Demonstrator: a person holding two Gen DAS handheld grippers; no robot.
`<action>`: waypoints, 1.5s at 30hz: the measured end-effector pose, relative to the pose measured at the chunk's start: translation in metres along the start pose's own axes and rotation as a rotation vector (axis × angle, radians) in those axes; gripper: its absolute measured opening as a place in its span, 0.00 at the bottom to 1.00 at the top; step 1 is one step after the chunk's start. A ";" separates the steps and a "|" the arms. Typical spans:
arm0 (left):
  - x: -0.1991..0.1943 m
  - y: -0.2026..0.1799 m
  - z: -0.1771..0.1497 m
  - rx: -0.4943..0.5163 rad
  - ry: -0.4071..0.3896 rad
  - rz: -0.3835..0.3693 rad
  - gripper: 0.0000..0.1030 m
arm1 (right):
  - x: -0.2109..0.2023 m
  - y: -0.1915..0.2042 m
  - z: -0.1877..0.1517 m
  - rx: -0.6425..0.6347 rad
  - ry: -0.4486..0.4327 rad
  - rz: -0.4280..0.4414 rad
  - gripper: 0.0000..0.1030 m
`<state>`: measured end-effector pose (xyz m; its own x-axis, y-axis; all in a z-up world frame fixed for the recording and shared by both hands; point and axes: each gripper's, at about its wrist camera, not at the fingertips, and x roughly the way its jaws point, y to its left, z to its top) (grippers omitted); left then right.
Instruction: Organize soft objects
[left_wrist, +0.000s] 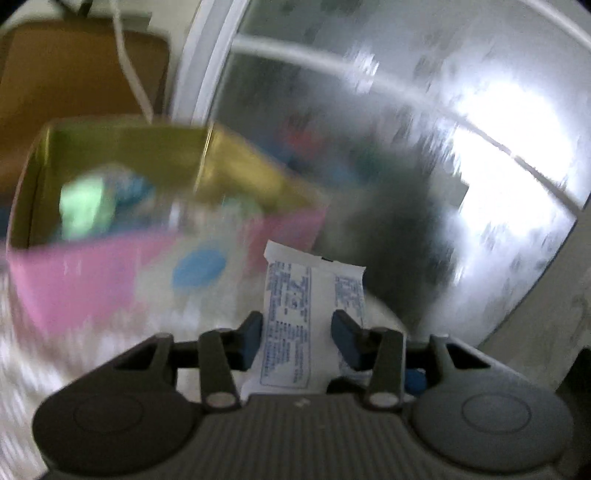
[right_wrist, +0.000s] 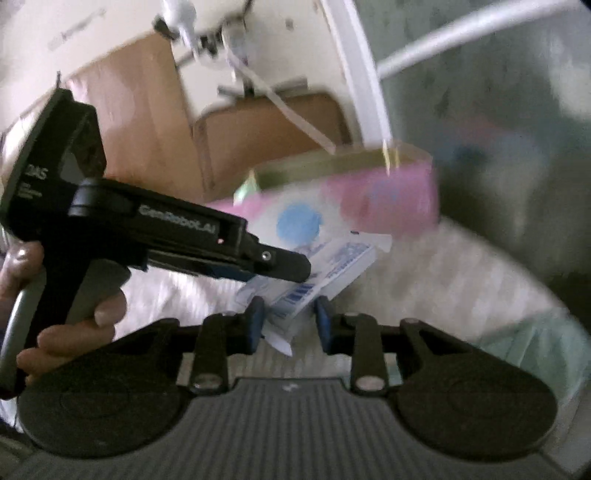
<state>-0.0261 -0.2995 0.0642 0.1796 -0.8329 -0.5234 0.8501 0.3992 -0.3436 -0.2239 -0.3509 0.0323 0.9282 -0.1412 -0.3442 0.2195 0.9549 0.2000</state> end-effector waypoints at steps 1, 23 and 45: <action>-0.002 -0.001 0.009 0.008 -0.026 0.003 0.42 | -0.001 0.001 0.007 -0.026 -0.043 -0.009 0.32; 0.011 0.024 0.048 0.021 -0.090 0.315 0.60 | 0.095 -0.019 0.057 -0.023 -0.198 -0.111 0.35; -0.061 0.060 -0.056 0.000 0.066 0.553 0.71 | 0.071 0.024 0.011 0.287 0.092 -0.096 0.42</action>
<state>-0.0137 -0.2032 0.0313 0.5678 -0.4734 -0.6734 0.6377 0.7703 -0.0038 -0.1495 -0.3407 0.0230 0.8709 -0.1906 -0.4531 0.3930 0.8236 0.4089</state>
